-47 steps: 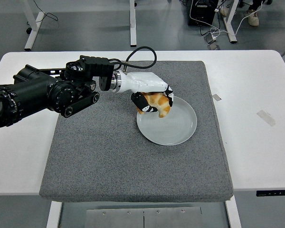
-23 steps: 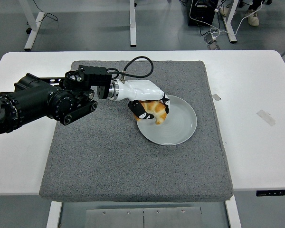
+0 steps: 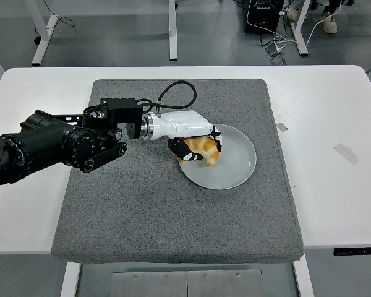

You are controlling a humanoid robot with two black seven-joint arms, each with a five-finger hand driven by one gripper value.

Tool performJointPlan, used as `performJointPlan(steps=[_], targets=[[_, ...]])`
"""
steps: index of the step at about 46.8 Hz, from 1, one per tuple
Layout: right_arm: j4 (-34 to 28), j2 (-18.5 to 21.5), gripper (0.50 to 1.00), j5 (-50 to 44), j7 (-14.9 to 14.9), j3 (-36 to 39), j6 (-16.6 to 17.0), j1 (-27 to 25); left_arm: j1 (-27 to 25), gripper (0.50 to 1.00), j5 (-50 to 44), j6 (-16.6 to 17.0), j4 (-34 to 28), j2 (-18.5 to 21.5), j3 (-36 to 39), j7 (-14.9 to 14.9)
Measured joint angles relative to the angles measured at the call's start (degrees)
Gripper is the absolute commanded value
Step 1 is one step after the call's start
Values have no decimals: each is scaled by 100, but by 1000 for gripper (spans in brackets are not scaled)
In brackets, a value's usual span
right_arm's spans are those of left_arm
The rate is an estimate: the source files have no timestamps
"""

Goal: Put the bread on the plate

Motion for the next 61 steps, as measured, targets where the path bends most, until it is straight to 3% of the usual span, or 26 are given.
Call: performJointPlan(steps=[40,44,53,61], targets=[[0,0,1000,0,0,0,0,0,288,505,-224,95,-22,0,-81,0],[0,0,1000,0,0,0,0,0,289,555,-218,123,-22,0,-83,0],[0,0,1000,2,0,0,0,0,307,754,-237,464,-22,0,-97,0],[0,0,1000,2,0,0,0,0,322,854,-266,633,-22,0,-111,0]])
